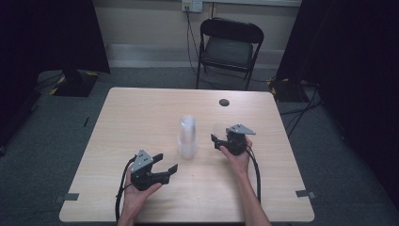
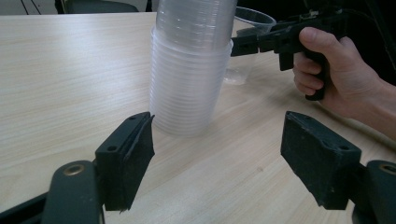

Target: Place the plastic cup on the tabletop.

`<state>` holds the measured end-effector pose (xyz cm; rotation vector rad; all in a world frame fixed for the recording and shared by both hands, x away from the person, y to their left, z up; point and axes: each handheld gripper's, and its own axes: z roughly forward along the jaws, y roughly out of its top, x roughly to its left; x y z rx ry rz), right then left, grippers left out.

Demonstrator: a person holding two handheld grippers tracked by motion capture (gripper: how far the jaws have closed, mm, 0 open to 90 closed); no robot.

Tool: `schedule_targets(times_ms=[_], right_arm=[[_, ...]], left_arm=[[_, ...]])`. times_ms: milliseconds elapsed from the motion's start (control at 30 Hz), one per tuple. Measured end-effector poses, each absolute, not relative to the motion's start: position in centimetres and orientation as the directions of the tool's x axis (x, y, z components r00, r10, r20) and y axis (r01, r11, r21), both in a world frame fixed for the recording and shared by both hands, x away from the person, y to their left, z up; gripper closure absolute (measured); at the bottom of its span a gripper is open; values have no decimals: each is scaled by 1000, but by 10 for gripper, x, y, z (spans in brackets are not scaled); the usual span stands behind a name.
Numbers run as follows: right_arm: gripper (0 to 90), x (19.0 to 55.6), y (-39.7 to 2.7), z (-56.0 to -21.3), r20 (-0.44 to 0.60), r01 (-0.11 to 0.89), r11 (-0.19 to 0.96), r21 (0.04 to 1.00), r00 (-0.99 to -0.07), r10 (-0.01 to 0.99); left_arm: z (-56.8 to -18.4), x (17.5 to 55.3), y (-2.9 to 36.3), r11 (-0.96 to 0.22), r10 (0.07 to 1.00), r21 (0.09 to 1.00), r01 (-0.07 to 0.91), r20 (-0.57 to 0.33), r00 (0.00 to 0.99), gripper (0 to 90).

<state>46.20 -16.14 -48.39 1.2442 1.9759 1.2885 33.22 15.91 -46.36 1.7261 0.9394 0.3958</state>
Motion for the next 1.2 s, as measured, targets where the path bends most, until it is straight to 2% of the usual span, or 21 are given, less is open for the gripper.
schedule_targets(times_ms=[233,433,567,1200], right_arm=[[186,459,-162,-484,108,452,137,881,-475,873],[166,456,-163,-481,121,460,132,878,-481,868],[137,452,-162,-477,141,479,127,869,-483,864],[141,428,-177,-473,146,468,93,879,-451,881]], left_arm=[[-463,331,158,-103,742,913,395,-194,642,243],[-458,330,157,-94,749,928,361,-173,640,292],[-457,331,157,-93,756,927,364,-172,632,289],[-458,332,164,-65,741,915,398,-223,633,276]])
